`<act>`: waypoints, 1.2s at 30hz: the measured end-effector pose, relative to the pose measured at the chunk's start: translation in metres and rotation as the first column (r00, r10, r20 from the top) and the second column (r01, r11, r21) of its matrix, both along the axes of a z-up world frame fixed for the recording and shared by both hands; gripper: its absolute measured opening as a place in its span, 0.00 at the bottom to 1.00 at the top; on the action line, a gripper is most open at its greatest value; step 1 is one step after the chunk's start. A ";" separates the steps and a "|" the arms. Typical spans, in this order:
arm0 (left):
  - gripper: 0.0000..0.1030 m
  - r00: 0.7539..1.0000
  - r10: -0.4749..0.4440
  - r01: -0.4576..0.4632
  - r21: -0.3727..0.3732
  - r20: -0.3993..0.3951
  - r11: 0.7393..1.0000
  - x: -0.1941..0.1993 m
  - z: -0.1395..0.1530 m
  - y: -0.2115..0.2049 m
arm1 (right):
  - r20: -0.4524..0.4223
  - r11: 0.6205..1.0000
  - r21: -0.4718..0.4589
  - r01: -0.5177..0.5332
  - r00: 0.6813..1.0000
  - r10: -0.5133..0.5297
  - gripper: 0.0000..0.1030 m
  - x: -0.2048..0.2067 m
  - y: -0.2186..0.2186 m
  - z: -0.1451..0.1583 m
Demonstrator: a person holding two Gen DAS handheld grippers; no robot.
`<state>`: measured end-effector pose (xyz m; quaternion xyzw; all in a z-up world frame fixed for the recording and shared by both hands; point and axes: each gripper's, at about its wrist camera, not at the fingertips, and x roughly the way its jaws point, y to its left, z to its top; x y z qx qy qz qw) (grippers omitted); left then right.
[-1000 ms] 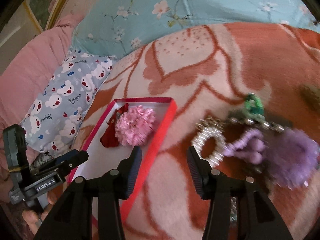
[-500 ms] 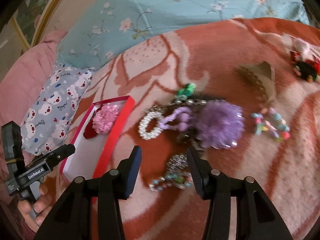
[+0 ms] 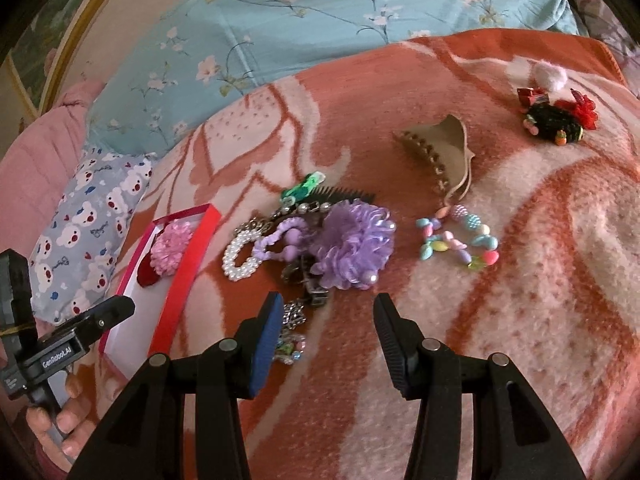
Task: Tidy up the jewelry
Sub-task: 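Grasp lavender scrunchie with left tool while right tool grasps purple flower scrunchie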
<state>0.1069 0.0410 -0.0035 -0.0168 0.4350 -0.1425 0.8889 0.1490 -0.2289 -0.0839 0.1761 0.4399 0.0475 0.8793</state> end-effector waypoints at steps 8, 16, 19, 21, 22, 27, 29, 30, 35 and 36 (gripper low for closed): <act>0.58 0.999 -0.044 0.044 0.018 -0.032 0.999 0.025 -0.013 -0.029 | -0.001 1.000 -0.011 0.018 1.000 -0.018 0.48 0.012 -0.009 -0.005; 0.57 0.995 -0.079 0.082 0.052 -0.055 0.995 0.063 -0.035 -0.064 | -0.022 0.999 -0.022 0.030 0.999 -0.031 0.48 0.034 -0.015 -0.014; 0.57 0.993 -0.097 0.101 0.068 -0.060 0.993 0.076 -0.044 -0.076 | -0.036 0.999 -0.033 0.032 0.999 -0.033 0.48 0.044 -0.016 -0.020; 0.57 0.992 -0.111 0.115 0.075 -0.062 0.990 0.084 -0.049 -0.083 | -0.042 0.999 -0.033 0.035 0.998 -0.037 0.48 0.049 -0.018 -0.023; 0.57 0.991 -0.118 0.122 0.078 -0.061 0.989 0.087 -0.051 -0.087 | -0.045 0.999 -0.033 0.040 0.998 -0.041 0.48 0.051 -0.020 -0.025; 0.56 0.985 -0.150 0.158 0.095 -0.085 0.983 0.114 -0.069 -0.106 | -0.058 0.999 -0.032 0.042 0.997 -0.044 0.47 0.062 -0.024 -0.032; 0.55 0.982 -0.161 0.170 0.095 -0.096 0.981 0.124 -0.075 -0.112 | -0.070 0.999 -0.021 0.037 0.997 -0.039 0.43 0.067 -0.025 -0.036; 0.52 0.980 -0.168 0.178 0.089 -0.107 0.980 0.129 -0.079 -0.115 | -0.074 0.999 -0.011 0.035 0.997 -0.035 0.41 0.069 -0.025 -0.037; 0.21 0.967 -0.203 0.214 0.059 -0.152 0.975 0.144 -0.093 -0.126 | -0.078 1.000 0.007 0.020 0.997 -0.020 0.14 0.072 -0.024 -0.041; 0.11 0.965 -0.211 0.220 0.048 -0.157 0.974 0.146 -0.095 -0.127 | -0.077 1.000 0.008 0.019 0.997 -0.018 0.14 0.072 -0.024 -0.040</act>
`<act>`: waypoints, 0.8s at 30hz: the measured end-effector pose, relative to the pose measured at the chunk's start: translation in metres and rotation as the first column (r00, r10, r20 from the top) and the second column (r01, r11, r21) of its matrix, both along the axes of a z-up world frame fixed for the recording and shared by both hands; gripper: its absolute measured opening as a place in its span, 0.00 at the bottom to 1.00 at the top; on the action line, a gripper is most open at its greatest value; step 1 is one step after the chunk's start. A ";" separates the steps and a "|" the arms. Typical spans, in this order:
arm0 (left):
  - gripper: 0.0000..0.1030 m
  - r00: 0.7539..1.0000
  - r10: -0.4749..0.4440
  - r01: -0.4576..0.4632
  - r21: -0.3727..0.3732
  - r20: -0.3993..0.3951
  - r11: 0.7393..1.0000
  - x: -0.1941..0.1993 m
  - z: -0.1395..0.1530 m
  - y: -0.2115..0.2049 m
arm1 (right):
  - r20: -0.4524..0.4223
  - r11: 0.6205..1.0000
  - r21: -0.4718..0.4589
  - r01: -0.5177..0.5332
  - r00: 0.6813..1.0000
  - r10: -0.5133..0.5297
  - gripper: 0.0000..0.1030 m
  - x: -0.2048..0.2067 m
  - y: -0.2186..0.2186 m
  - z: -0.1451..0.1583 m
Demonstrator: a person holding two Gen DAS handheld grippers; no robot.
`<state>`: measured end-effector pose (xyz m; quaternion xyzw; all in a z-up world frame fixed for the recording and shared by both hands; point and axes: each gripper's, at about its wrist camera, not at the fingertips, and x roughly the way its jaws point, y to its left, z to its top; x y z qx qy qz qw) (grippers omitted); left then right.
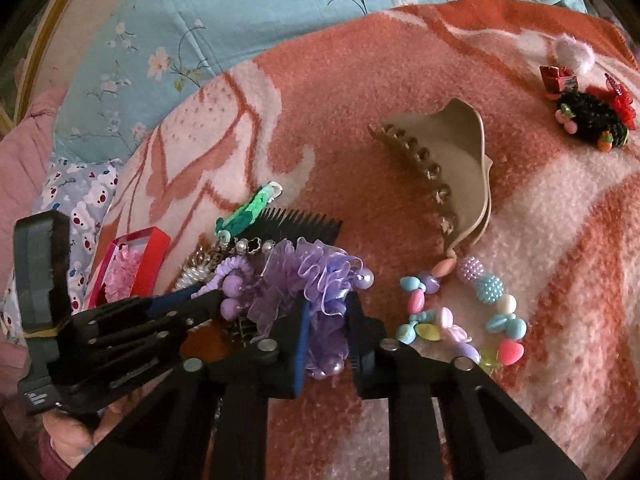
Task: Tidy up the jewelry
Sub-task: 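Grasp lavender scrunchie with left tool while right tool grasps purple flower scrunchie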
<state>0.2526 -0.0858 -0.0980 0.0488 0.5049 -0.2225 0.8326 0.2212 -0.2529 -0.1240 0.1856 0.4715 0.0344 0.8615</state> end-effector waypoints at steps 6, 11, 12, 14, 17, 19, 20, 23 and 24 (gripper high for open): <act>0.05 1.000 -0.003 0.005 -0.040 0.031 0.999 -0.012 0.010 0.007 | 0.019 0.999 0.035 0.006 1.000 -0.006 0.10 -0.010 -0.002 0.007; 0.05 0.998 0.024 -0.020 -0.077 0.059 0.997 -0.032 0.029 0.021 | 0.040 0.999 0.044 -0.005 0.999 0.004 0.09 -0.020 0.002 0.016; 0.05 0.997 0.032 -0.026 -0.088 0.066 0.996 -0.036 0.033 0.025 | 0.042 0.999 0.046 -0.007 0.999 0.005 0.09 -0.021 0.003 0.017; 0.05 0.996 0.046 -0.038 -0.110 0.075 0.993 -0.046 0.042 0.031 | 0.048 0.999 0.052 -0.015 0.999 0.013 0.09 -0.024 0.005 0.021; 0.05 0.994 0.064 -0.050 -0.147 0.092 0.988 -0.065 0.055 0.044 | 0.061 0.998 0.055 -0.024 0.998 0.021 0.08 -0.030 0.009 0.028; 0.05 0.992 0.072 -0.055 -0.163 0.104 0.985 -0.079 0.063 0.051 | 0.067 0.998 0.058 -0.030 0.997 0.026 0.08 -0.034 0.012 0.032; 0.05 0.991 0.077 -0.057 -0.169 0.111 0.984 -0.086 0.067 0.055 | 0.070 0.998 0.057 -0.032 0.997 0.028 0.08 -0.036 0.013 0.034; 0.05 0.988 0.090 -0.065 -0.188 0.126 0.980 -0.101 0.079 0.070 | 0.081 0.998 0.058 -0.039 0.996 0.034 0.08 -0.042 0.016 0.040; 0.05 0.986 0.098 -0.071 -0.197 0.132 0.978 -0.108 0.084 0.077 | 0.086 0.997 0.058 -0.041 0.996 0.036 0.07 -0.044 0.017 0.043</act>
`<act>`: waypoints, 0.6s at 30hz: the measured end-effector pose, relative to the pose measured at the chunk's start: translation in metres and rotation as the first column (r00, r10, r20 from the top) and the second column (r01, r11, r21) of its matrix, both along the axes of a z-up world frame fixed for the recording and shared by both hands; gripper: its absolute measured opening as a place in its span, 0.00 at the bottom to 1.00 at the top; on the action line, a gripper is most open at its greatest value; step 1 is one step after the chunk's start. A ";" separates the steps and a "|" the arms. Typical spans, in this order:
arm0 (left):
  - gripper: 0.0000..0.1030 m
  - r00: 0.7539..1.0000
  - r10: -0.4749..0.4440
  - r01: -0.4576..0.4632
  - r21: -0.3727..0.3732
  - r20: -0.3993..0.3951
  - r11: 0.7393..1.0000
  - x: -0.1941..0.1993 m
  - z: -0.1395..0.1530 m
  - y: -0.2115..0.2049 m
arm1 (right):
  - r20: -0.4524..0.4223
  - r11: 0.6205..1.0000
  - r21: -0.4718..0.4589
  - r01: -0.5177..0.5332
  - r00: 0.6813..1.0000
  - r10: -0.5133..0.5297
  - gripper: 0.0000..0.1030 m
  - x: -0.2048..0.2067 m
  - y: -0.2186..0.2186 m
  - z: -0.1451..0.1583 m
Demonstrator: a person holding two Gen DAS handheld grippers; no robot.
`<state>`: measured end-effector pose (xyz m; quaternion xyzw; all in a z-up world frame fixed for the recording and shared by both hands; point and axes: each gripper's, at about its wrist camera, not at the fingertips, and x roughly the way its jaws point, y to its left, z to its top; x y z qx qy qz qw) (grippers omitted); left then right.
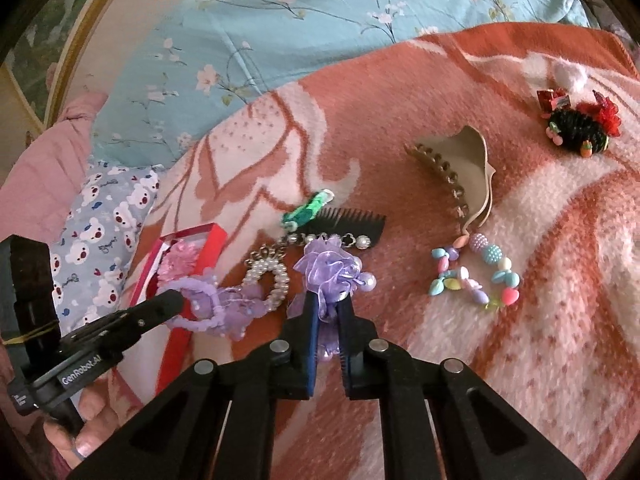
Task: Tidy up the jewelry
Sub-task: 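Grasp lavender scrunchie with left tool while right tool grasps purple flower scrunchie, then carry lavender scrunchie with left tool while right tool carries purple scrunchie into box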
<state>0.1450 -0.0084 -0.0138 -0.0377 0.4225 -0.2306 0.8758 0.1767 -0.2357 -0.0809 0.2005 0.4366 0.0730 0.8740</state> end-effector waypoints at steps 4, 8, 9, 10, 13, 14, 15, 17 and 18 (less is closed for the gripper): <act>0.05 1.000 0.019 -0.018 -0.017 0.017 1.000 -0.015 0.012 0.020 | 0.020 1.000 -0.003 -0.021 1.000 0.021 0.05 -0.007 0.010 0.011; 0.05 0.998 0.050 -0.050 -0.029 0.029 0.998 -0.032 0.022 0.042 | 0.038 0.999 -0.010 -0.040 0.998 0.041 0.02 -0.010 0.021 0.020; 0.05 0.998 0.060 -0.059 -0.033 0.030 0.998 -0.036 0.024 0.048 | 0.042 0.999 -0.009 -0.045 0.998 0.045 0.01 -0.011 0.024 0.022; 0.05 0.997 0.066 -0.065 -0.034 0.030 0.997 -0.038 0.025 0.051 | 0.046 0.999 -0.013 -0.050 0.998 0.050 0.01 -0.012 0.027 0.024; 0.05 0.995 0.091 -0.090 -0.039 0.036 0.995 -0.047 0.030 0.066 | 0.056 0.998 -0.022 -0.064 0.996 0.065 0.01 -0.013 0.036 0.029; 0.05 0.994 0.100 -0.098 -0.043 0.037 0.994 -0.050 0.031 0.071 | 0.059 0.997 -0.024 -0.067 0.996 0.068 0.01 -0.014 0.038 0.031; 0.05 0.993 0.110 -0.108 -0.047 0.038 0.993 -0.054 0.032 0.076 | 0.063 0.997 -0.027 -0.072 0.995 0.073 0.01 -0.015 0.040 0.033; 0.05 0.992 0.121 -0.119 -0.052 0.036 0.991 -0.058 0.033 0.084 | 0.071 0.996 -0.031 -0.081 0.994 0.083 0.01 -0.016 0.045 0.037; 0.05 0.991 0.126 -0.124 -0.052 0.035 0.991 -0.059 0.033 0.088 | 0.074 0.996 -0.031 -0.083 0.994 0.085 0.01 -0.016 0.047 0.038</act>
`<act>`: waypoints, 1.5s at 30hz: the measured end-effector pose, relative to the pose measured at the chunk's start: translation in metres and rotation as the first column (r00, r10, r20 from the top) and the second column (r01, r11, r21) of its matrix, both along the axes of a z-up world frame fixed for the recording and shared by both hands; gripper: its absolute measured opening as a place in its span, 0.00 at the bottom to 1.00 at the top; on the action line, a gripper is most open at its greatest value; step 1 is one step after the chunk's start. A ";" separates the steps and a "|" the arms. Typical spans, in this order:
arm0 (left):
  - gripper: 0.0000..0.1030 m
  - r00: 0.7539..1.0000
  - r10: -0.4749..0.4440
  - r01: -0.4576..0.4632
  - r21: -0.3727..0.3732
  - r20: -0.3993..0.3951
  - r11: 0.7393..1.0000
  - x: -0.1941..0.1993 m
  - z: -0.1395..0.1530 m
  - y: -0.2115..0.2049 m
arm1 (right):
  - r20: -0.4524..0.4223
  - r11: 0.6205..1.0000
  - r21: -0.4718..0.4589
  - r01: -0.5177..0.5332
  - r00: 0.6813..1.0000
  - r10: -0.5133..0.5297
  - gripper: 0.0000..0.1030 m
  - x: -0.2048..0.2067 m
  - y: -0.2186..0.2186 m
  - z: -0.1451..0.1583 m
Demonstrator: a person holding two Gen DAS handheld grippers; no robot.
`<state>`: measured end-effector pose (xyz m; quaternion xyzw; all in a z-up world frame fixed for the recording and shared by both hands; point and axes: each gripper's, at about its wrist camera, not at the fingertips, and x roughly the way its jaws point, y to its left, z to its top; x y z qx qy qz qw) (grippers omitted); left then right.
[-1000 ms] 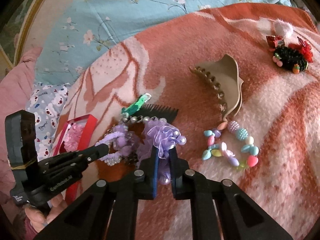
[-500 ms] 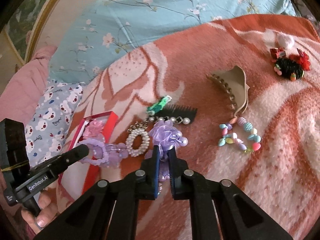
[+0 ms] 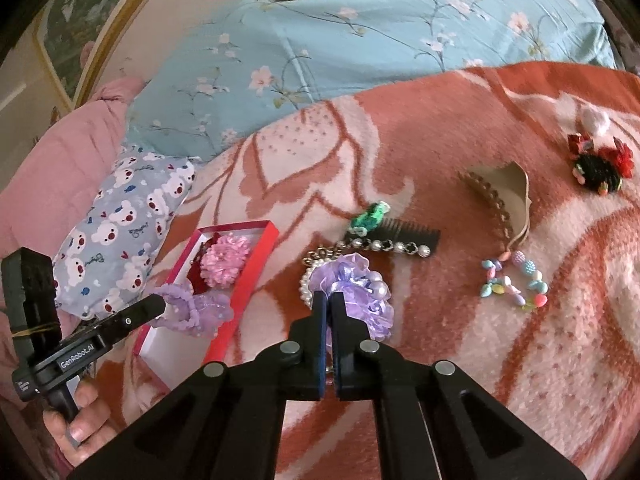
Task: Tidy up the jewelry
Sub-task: 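Carry lavender scrunchie with left tool while right tool carries purple scrunchie into box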
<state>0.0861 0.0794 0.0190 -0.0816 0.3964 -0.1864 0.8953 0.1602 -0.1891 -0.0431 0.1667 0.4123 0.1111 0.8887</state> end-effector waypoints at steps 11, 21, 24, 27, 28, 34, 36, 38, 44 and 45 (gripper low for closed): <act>0.05 0.999 0.036 -0.036 -0.019 -0.004 0.999 -0.013 0.003 0.027 | 0.005 1.000 -0.004 -0.007 1.000 0.007 0.01 -0.003 0.011 -0.002; 0.05 0.999 0.034 -0.034 -0.031 0.011 0.999 -0.017 0.007 0.034 | -0.064 0.971 -0.193 0.141 0.986 -0.156 0.01 0.007 -0.028 -0.039; 0.05 0.999 0.036 -0.036 -0.036 0.009 0.999 -0.016 0.006 0.037 | -0.037 0.958 -0.209 0.198 0.977 -0.210 0.00 -0.001 -0.044 -0.037; 0.05 0.999 0.037 -0.036 -0.040 0.004 0.999 -0.015 0.005 0.038 | -0.048 0.950 -0.196 0.243 0.965 -0.257 0.01 0.000 -0.062 -0.034; 0.05 0.999 0.036 -0.036 -0.039 0.005 0.999 -0.015 0.005 0.037 | -0.051 0.951 -0.183 0.248 0.964 -0.261 0.01 0.000 -0.065 -0.033; 0.05 0.999 0.035 -0.035 -0.027 0.015 0.999 -0.015 0.007 0.038 | -0.007 0.983 -0.104 0.151 0.988 -0.152 0.01 -0.002 -0.037 -0.014; 0.05 0.999 0.043 -0.042 -0.021 0.019 0.999 -0.016 0.008 0.041 | 0.009 0.991 -0.080 0.111 0.994 -0.111 0.01 0.000 -0.022 -0.007; 0.05 0.998 0.054 -0.053 -0.018 0.024 0.998 -0.018 0.009 0.047 | 0.018 0.996 -0.054 0.067 0.998 -0.066 0.01 0.003 -0.003 0.000; 0.05 0.994 0.100 -0.100 -0.004 0.033 0.995 -0.019 0.009 0.071 | 0.024 0.999 0.030 -0.044 0.999 0.043 0.01 0.015 0.046 0.006; 0.05 0.993 0.114 -0.114 0.000 0.032 0.994 -0.017 0.008 0.076 | 0.021 0.997 0.046 -0.066 0.998 0.065 0.01 0.018 0.055 0.005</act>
